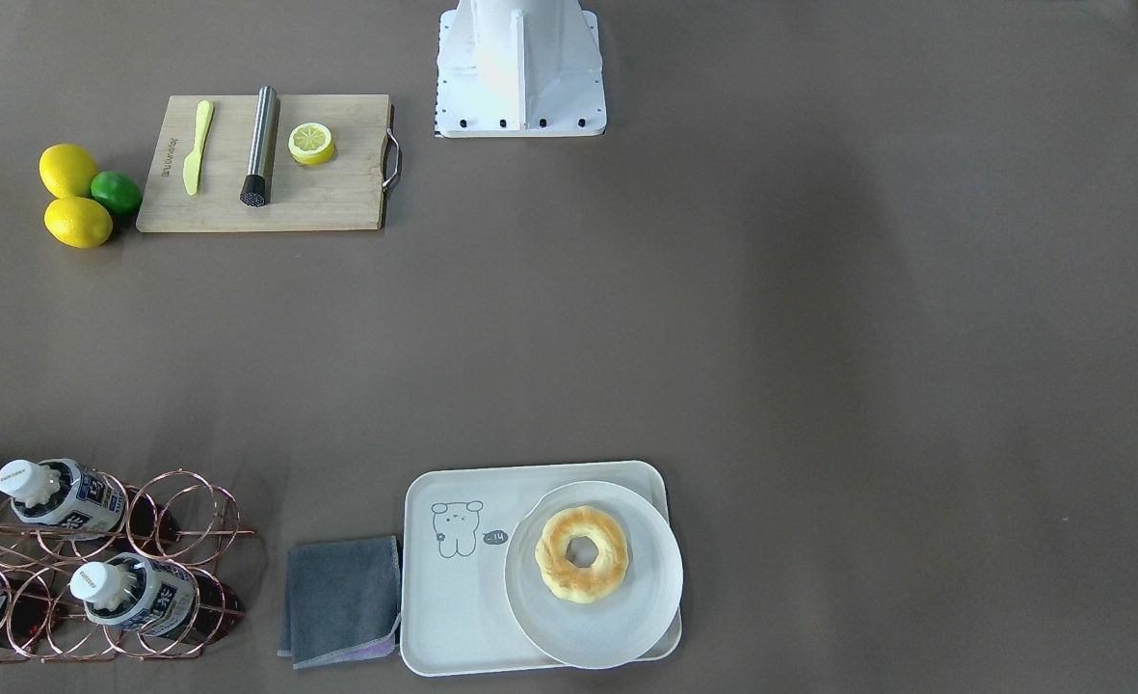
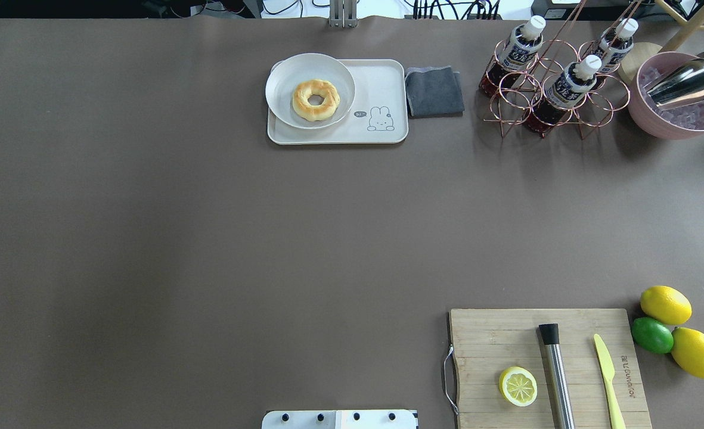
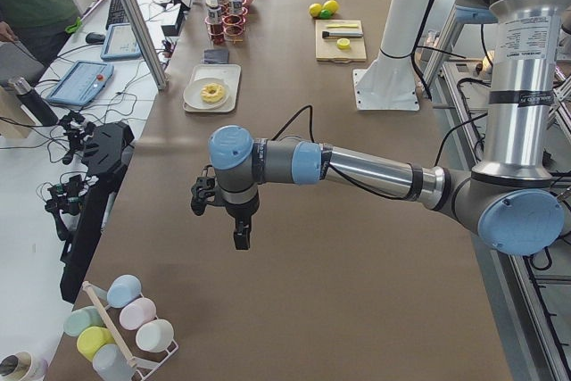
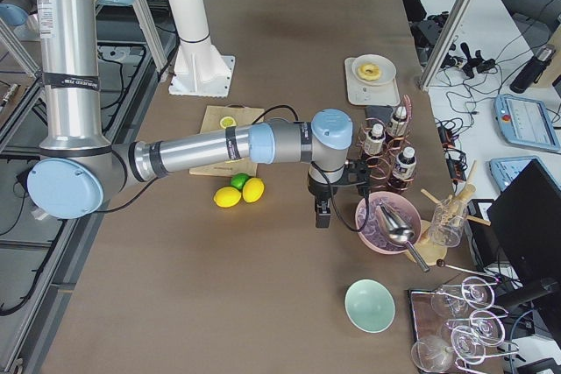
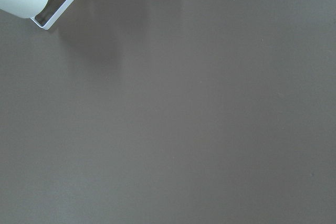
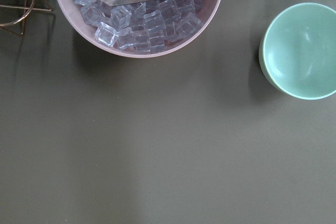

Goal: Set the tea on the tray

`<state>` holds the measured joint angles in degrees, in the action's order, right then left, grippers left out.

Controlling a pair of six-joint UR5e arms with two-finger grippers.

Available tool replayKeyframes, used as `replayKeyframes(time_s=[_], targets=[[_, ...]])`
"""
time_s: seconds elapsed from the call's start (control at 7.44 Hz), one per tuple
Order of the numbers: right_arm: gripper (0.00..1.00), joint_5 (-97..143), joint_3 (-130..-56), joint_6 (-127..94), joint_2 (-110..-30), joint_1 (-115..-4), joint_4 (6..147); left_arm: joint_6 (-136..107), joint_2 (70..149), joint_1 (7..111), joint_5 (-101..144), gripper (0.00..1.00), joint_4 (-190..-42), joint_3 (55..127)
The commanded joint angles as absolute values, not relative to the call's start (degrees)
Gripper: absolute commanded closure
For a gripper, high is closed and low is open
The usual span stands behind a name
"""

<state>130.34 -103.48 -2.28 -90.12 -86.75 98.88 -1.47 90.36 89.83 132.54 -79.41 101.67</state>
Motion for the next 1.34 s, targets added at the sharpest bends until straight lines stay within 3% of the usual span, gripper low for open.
replayKeyframes(time_s=[0.0, 1.21], targets=[[0.0, 130.34, -103.54, -2.29, -90.26, -86.75, 98.88, -1.49, 90.35, 89.82, 132.54, 0.02, -79.37, 101.6], [0.0, 134.02, -103.19, -2.37, -89.74, -86.84, 98.96, -2.02, 90.43, 89.56, 132.45, 0.02, -84.03, 101.25]])
